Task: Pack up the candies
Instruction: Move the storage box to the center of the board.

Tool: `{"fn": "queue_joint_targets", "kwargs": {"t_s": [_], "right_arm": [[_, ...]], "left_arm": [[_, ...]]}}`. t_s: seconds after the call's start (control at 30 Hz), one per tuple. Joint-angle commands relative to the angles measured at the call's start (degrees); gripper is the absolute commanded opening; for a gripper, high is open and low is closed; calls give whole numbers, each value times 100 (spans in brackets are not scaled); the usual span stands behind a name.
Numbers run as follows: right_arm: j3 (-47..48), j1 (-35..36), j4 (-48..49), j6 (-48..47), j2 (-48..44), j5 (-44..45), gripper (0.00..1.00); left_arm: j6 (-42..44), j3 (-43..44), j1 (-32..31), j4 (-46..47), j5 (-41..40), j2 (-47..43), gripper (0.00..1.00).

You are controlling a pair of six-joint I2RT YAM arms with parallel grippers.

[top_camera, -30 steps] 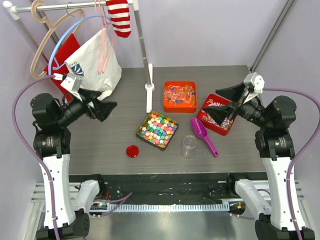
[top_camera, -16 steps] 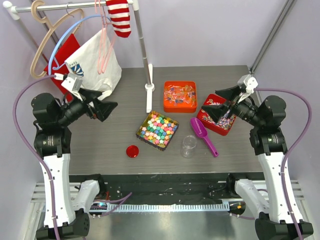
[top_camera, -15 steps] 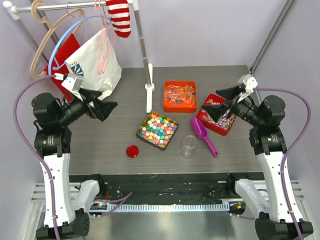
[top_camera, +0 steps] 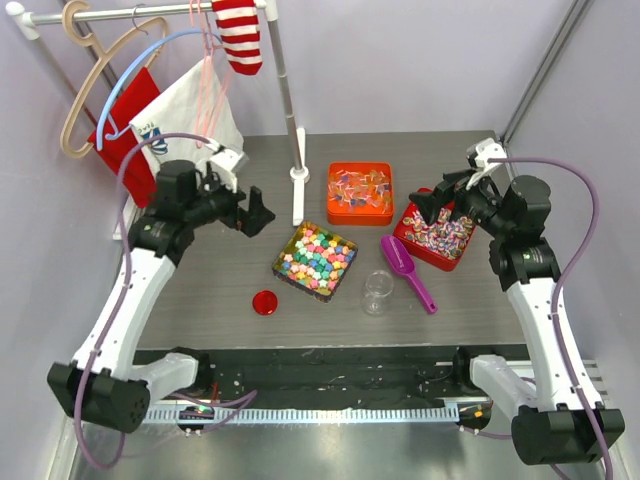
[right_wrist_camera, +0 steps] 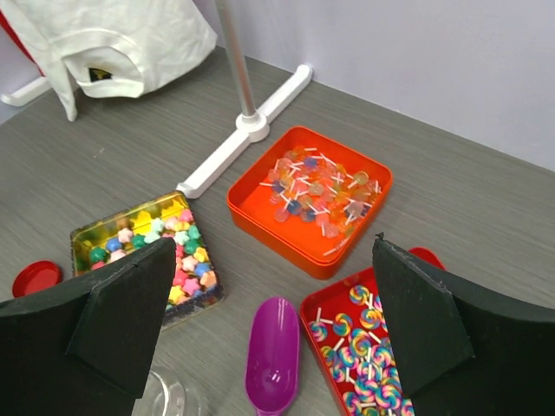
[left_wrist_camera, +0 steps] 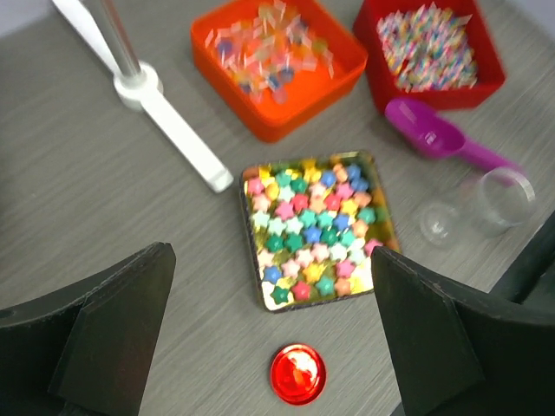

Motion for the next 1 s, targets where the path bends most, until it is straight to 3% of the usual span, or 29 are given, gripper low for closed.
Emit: {"fn": "queue_joint_targets", "kwargs": {"t_s": [0.0,0.3,0.47,0.67,0.8,0.97], "right_arm": [[217,35,-6,-211,123,496,98],[754,122,-1587,-535,835,849,85],[105,184,-1395,-616,475,998,85],[-221,184,-1184,-712,273,929,86],[-310,149,-1105,-695,316,832,85],[-371,105,-1078,-677,360,779,86]], "left_arm": [[610,-193,-415,302,-1068,494,100],[672,-491,-547,995,-1296,1620,100],[672,-633,-653,1286,-1507,2094,100],[699,-659,-837,1611,-1780,2701,93],[708,-598,-987,1734,-1938,3219,83],[699,-615,-1171,1813,-2079,3449,82]]}}
